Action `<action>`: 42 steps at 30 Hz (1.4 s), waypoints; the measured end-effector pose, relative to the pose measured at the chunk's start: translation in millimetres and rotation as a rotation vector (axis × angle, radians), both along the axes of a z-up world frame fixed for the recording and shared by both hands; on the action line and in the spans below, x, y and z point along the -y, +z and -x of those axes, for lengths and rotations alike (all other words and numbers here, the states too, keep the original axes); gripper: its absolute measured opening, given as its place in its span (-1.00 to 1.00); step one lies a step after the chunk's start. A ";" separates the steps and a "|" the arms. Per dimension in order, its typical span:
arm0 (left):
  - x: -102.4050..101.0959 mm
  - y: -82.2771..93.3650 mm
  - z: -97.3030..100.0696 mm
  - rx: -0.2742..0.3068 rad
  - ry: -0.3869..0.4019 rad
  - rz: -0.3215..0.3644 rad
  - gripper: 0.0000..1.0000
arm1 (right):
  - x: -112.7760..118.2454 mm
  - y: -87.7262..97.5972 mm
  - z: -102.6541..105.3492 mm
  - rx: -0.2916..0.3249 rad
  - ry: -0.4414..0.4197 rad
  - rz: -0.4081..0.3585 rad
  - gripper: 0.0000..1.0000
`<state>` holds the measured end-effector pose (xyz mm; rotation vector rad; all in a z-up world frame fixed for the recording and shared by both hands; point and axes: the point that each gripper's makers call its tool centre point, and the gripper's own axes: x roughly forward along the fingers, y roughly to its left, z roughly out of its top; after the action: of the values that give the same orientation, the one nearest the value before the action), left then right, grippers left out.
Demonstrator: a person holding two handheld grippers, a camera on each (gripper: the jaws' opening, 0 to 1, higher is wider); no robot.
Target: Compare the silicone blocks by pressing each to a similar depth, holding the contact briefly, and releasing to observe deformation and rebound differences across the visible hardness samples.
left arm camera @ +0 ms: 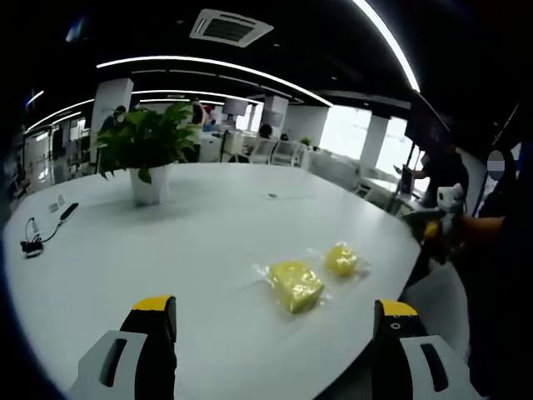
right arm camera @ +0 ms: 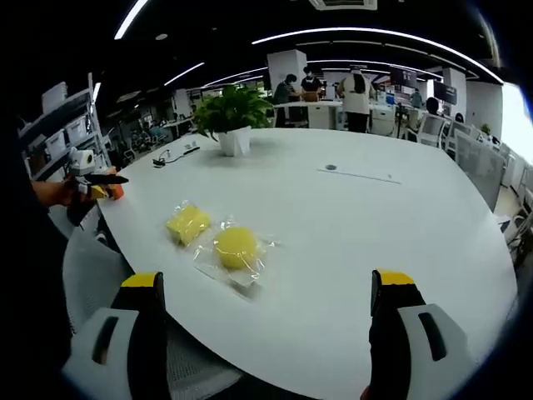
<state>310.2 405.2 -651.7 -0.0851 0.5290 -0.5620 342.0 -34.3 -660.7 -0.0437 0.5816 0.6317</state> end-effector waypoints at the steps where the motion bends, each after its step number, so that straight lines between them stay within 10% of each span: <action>1: -1.9 2.5 4.3 0.001 -0.007 -0.007 1.00 | -0.4 0.2 2.3 0.001 -0.001 0.002 0.93; 42: 2.0 7.3 -1.0 0.034 0.010 0.019 1.00 | -21.6 0.4 5.1 0.010 0.020 -0.010 0.93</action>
<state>311.2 403.2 -644.5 -0.0962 0.4900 -0.5576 336.9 -12.7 -660.3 -0.0440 0.5687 0.6537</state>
